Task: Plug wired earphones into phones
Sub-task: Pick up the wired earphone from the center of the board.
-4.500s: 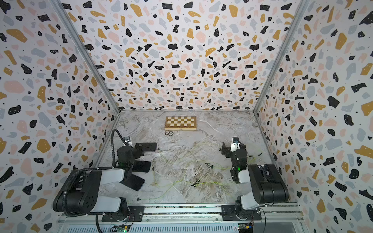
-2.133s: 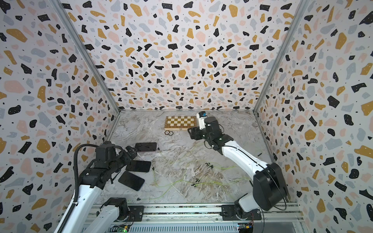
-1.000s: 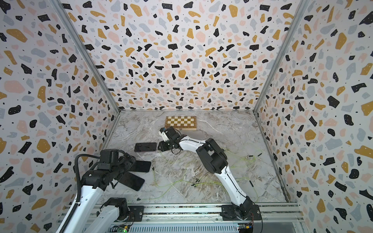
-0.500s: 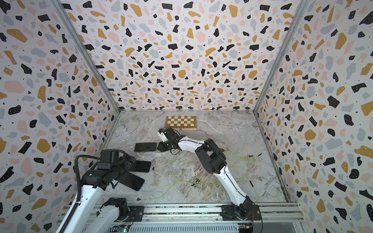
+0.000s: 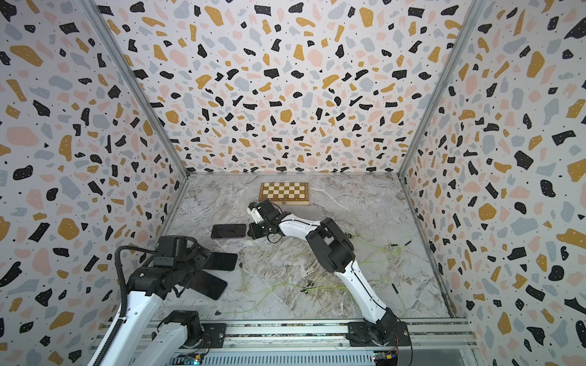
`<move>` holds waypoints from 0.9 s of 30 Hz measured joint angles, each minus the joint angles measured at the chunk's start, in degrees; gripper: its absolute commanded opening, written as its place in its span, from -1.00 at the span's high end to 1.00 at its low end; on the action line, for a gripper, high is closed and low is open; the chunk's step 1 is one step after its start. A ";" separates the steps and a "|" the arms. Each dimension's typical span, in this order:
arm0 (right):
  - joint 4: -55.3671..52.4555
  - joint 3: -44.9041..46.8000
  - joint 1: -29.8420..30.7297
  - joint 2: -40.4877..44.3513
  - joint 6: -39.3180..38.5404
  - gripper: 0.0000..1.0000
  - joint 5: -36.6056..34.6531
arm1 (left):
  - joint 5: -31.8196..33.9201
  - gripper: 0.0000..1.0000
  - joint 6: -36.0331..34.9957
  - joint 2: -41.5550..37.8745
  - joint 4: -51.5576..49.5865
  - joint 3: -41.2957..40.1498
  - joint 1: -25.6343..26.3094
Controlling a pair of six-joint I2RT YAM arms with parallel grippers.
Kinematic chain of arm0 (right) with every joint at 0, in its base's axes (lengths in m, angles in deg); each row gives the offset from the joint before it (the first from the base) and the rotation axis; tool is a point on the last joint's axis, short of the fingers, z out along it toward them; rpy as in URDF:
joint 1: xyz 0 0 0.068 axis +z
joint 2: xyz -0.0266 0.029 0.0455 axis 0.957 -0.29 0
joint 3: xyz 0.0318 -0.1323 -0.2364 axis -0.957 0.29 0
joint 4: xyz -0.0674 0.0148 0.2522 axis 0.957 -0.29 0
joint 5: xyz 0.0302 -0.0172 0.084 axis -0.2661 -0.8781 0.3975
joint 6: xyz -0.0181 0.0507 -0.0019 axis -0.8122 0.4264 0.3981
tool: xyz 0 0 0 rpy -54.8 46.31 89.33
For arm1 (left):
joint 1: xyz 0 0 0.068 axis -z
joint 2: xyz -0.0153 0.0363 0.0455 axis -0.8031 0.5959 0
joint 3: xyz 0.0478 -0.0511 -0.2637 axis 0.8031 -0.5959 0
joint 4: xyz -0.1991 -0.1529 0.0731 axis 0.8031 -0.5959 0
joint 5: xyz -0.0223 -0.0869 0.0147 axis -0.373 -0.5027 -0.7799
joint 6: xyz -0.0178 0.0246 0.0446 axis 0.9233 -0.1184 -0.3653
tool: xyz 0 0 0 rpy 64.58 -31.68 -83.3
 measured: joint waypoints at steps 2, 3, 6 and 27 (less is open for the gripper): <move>-0.02 -0.15 0.00 -0.11 -0.02 0.71 0.15 | 0.13 -0.82 0.20 -0.11 -0.09 0.00 0.00; -0.02 -0.15 0.00 -0.11 -0.02 0.71 0.20 | 0.22 -0.82 0.22 -0.15 -0.11 0.00 0.00; -0.02 -0.17 0.00 -0.13 -0.02 0.71 0.35 | 0.28 -0.82 0.26 -0.26 -0.35 0.00 0.00; 3.06 9.40 -1.44 8.39 0.48 1.00 0.35 | 0.55 -0.69 -0.63 8.63 -0.33 5.60 0.00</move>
